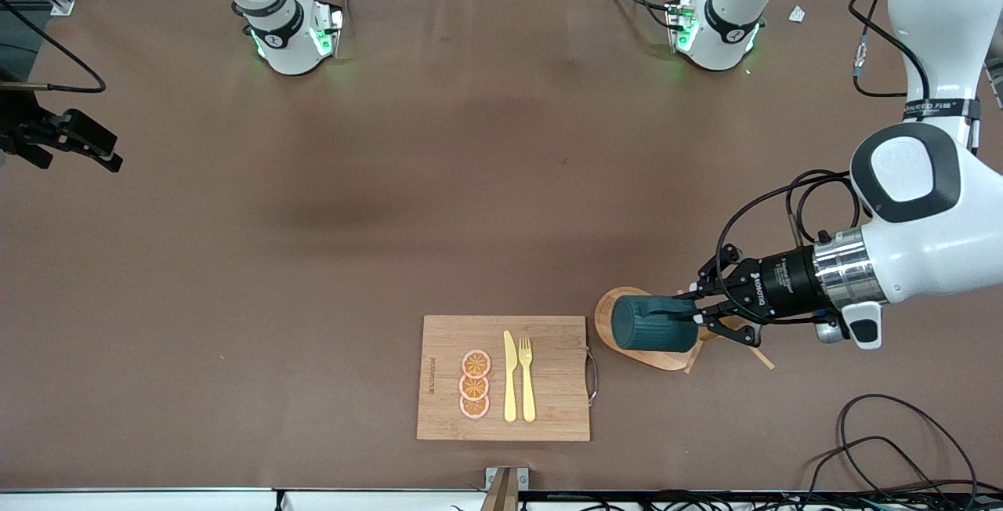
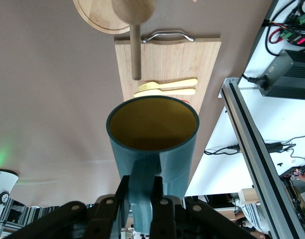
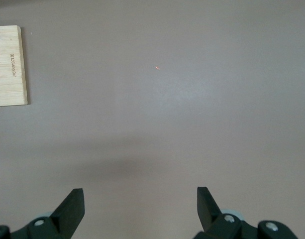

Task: Pass cup and hang on rack
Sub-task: 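Lower the mug handle onto a rack peg with the left gripper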

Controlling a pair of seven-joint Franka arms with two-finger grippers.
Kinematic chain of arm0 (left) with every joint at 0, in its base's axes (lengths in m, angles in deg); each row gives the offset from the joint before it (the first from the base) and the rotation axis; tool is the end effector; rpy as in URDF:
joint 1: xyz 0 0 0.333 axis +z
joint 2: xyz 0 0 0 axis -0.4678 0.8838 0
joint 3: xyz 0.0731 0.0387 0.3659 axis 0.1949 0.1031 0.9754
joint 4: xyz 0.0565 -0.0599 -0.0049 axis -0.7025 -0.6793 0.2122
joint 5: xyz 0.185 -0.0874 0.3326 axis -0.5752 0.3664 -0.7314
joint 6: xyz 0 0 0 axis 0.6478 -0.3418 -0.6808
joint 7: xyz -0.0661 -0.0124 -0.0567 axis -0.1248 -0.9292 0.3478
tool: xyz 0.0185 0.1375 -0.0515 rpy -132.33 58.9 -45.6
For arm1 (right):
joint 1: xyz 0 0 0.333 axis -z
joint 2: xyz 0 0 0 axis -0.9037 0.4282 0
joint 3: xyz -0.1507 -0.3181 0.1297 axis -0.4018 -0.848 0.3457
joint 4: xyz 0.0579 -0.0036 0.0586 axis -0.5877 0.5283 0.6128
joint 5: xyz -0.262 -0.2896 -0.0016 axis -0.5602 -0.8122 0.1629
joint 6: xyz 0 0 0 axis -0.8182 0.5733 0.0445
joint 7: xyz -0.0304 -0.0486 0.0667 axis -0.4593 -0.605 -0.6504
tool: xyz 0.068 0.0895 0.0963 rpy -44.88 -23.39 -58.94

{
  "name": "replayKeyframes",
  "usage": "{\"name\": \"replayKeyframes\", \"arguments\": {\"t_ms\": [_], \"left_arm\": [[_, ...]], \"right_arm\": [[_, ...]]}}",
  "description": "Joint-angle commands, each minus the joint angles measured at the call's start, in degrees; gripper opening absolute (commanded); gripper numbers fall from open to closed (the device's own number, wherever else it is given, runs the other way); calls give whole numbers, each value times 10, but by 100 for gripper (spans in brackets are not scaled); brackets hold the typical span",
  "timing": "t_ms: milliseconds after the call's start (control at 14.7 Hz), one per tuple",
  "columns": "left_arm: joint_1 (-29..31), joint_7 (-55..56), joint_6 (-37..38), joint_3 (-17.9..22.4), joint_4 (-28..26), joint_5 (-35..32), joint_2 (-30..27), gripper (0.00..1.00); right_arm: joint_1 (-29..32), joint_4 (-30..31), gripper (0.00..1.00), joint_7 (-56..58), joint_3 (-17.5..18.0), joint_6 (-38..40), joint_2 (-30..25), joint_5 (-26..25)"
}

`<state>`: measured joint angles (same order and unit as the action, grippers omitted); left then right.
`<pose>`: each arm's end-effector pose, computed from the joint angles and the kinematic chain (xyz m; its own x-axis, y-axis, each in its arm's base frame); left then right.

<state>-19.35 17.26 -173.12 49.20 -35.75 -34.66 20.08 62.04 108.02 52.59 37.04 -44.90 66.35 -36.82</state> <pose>0.7453 -0.1879 0.4974 0.0582 0.6989 -0.7129 0.9963 0.0045 0.0857 0.5413 -0.0143 0.6503 0.9951 -0.0626 0.0763 -0.0636 -0.9979 0.0104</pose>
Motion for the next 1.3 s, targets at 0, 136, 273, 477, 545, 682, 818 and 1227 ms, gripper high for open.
{"name": "replayKeyframes", "arguments": {"t_ms": [0, 136, 273, 477, 545, 682, 818, 1227], "left_arm": [[-2, 4, -7, 0, -7, -16, 1, 0], [-5, 4, -7, 1, -13, -28, 8, 0], [0, 3, -7, 1, -13, -28, 13, 0], [2, 2, -7, 1, -12, -35, 18, 0], [2, 1, -7, 2, -12, -36, 22, 0], [2, -1, -7, 7, -11, -36, 25, 0], [5, -6, -7, 8, -11, -36, 26, 0], [29, -17, -6, 9, -11, -35, 26, 0]], "right_arm": [[2, -1, 100, 3, 1, 2, -3, 6], [2, -1, 100, 3, 1, 2, -2, 6], [1, -1, 100, 3, 1, 2, -3, 6], [2, -2, 100, 3, 1, 2, -3, 6], [2, -2, 100, 4, 1, 2, -3, 6], [2, -2, 100, 4, 1, 2, -3, 6], [2, -2, 100, 4, 1, 2, -3, 6], [3, -2, 100, 4, 1, 1, -3, 6]]}}
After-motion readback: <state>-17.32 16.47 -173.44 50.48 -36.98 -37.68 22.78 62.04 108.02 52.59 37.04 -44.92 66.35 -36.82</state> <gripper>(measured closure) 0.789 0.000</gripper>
